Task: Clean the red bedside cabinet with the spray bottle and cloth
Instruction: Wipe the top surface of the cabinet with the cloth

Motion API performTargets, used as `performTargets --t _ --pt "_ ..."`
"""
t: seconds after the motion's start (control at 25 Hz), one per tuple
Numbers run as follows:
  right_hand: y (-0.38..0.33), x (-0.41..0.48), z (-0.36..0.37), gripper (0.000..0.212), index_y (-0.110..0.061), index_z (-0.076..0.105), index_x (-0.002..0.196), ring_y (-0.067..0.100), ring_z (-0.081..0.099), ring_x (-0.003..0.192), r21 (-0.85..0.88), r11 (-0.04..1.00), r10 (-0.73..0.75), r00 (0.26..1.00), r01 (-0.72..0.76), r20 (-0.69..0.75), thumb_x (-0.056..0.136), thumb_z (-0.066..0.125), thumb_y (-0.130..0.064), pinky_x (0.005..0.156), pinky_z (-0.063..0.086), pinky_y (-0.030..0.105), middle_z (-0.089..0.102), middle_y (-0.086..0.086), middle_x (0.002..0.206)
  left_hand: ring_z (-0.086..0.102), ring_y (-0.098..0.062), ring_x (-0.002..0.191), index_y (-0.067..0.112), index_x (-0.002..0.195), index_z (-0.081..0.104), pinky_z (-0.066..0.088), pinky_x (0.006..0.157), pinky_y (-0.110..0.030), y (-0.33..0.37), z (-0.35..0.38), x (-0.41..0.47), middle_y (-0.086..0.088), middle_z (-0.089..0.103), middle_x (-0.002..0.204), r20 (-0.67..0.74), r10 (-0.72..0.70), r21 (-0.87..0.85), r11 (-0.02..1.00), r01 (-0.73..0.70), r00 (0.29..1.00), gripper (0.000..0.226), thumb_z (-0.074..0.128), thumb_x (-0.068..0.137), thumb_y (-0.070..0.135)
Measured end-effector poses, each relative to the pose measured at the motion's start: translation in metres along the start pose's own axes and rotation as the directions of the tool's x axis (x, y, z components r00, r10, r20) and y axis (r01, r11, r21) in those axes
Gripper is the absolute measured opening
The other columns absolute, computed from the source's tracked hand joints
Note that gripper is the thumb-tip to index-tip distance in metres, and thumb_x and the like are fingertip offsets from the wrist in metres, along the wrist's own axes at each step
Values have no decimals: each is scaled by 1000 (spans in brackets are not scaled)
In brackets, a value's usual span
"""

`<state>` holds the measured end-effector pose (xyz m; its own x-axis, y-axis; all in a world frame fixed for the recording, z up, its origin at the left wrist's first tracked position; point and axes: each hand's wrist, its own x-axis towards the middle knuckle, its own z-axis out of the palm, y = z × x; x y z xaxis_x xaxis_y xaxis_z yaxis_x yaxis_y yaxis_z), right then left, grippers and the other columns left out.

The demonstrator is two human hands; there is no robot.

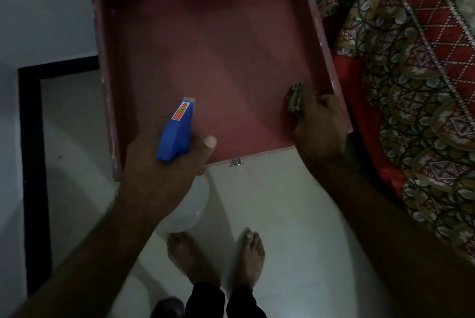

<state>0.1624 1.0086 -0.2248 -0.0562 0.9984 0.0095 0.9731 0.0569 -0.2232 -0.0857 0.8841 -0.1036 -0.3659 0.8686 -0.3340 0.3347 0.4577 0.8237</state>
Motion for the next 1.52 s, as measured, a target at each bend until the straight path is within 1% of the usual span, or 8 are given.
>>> performTargets --t 0.2,0.36,0.52,0.76,0.92,1.16,1.36,1.52 --pt "-22 -24 -5 69 -17 44 149 37 48 138 15 998 -58 997 58 -48 84 67 -14 104 45 59 53 12 148 71 -11 61 13 87 64 50 54 -11 8 13 3 -6 71 68 20 -11 -49 999 12 1000 26 76 84 36" --pt "-11 -42 4 76 -15 39 155 32 37 148 -85 987 -135 991 135 8 85 65 -6 111 40 61 46 4 158 72 -12 62 12 87 63 51 58 -10 13 17 7 -5 71 70 53 14 -54 998 -11 998 27 75 86 35" --pt "-3 -34 9 79 -13 38 157 35 34 150 -36 989 -145 989 146 35 83 53 8 110 42 61 39 5 163 73 -17 63 10 93 64 53 59 -13 17 19 16 -5 70 73 64 -2 -88 996 8 998 31 76 83 37" --pt "-10 -5 9 58 -1 57 142 47 58 128 11 994 -105 988 107 -111 85 48 6 89 58 59 59 21 143 72 -19 65 12 89 63 54 62 -19 35 21 38 -8 71 73 102 -51 -64 996 58 994 32 78 82 39" --pt "-32 18 8 61 3 61 135 51 66 112 12 999 -42 984 45 -175 75 68 14 76 60 59 66 29 128 69 -24 66 9 88 63 50 56 -11 53 14 59 -13 69 72 119 -20 -54 998 26 993 31 78 84 34" --pt "-51 59 8 56 2 57 140 50 64 114 1 1000 26 993 -26 -111 84 53 4 86 59 53 64 30 130 70 -18 65 7 90 64 49 57 -8 69 4 91 -13 70 72 119 18 -52 999 -12 993 28 77 85 31" --pt "-63 103 10 64 -2 35 156 42 51 135 -23 1000 16 1000 -17 -25 94 46 0 111 46 47 49 24 151 71 -8 63 9 91 65 48 55 -5 78 -2 114 -11 71 73 98 9 -58 998 -3 995 26 77 86 32" --pt "-78 143 13 72 -6 23 161 36 44 141 -82 997 14 999 -11 30 95 51 -6 114 42 42 39 17 160 71 -18 65 12 87 66 56 60 -20 83 -10 130 -8 72 72 112 30 -11 1000 -29 993 22 74 88 33"
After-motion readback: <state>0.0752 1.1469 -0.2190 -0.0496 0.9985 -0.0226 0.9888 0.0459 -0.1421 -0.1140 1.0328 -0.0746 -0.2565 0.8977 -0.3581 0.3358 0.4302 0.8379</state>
